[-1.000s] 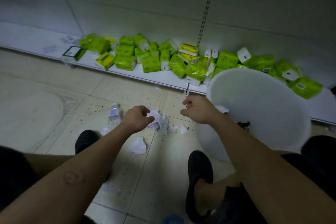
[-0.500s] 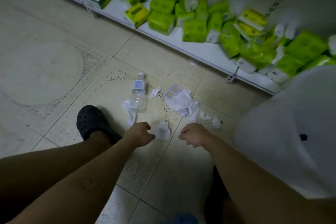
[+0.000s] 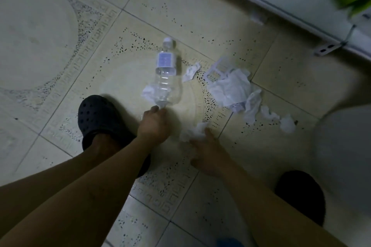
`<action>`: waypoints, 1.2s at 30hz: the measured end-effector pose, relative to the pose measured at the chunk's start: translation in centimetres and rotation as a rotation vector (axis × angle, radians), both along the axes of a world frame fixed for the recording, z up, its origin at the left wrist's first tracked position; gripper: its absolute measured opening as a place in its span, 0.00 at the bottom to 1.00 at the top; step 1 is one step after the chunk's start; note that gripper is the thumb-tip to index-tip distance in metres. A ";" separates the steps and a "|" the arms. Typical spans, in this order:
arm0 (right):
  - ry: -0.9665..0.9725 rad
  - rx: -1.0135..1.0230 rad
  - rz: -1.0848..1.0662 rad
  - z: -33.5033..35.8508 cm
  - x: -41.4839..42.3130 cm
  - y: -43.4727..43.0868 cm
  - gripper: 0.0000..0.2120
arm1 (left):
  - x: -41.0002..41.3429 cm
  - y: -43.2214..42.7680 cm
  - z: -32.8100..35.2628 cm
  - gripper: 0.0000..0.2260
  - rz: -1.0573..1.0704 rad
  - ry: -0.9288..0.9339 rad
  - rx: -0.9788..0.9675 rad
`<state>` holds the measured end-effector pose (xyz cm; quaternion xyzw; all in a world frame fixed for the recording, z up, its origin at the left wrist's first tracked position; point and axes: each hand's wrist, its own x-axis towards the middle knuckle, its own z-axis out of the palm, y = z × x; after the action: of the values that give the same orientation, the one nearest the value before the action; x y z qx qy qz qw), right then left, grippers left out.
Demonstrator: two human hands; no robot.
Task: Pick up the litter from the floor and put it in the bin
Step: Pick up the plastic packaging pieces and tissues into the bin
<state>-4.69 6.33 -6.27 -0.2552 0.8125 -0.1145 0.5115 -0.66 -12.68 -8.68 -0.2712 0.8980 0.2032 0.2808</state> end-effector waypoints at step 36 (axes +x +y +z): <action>0.757 -0.173 -1.003 36.9 -7.7 34.9 0.08 | -10.5 31.5 37.7 0.06 -0.202 0.766 0.219</action>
<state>-12.41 41.21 30.60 0.0932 0.9457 -0.3074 0.0506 -11.18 18.81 29.05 -0.0547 0.9327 0.3555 -0.0282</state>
